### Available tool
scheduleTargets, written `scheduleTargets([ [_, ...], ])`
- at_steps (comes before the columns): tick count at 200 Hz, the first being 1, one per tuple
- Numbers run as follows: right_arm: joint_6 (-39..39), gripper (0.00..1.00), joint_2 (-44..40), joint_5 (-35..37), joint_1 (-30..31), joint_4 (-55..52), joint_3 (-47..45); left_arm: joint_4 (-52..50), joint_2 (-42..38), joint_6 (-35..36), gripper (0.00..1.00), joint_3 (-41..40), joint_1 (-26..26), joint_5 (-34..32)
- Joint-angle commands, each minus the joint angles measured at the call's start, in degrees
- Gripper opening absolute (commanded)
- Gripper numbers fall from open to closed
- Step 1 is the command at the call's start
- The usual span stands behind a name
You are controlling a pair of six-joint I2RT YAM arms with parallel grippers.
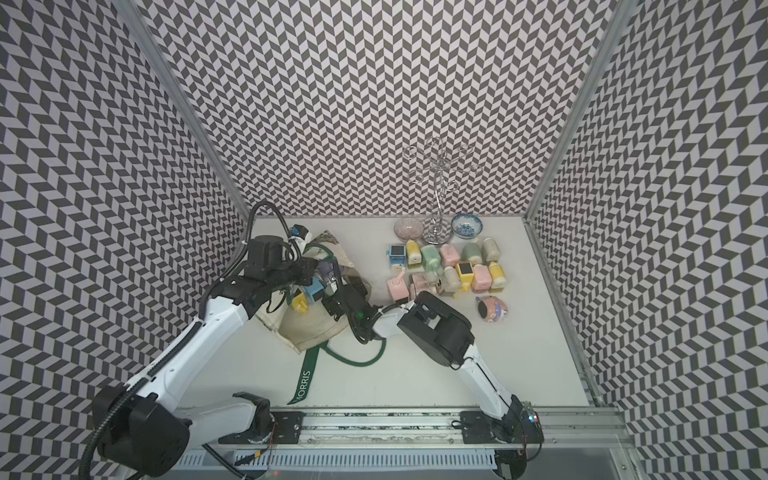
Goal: Take out the pencil sharpeners from the tote bags
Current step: Pick up the pencil sharpener from the canvas bag.
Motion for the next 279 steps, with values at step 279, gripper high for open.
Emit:
scheduleTargets([
  [279,3.04,0.82,-11.27,-16.27,0.88,-15.45,-5.93,2.77,-0.48,0.23,0.00,-0.48,0.03,0.19],
])
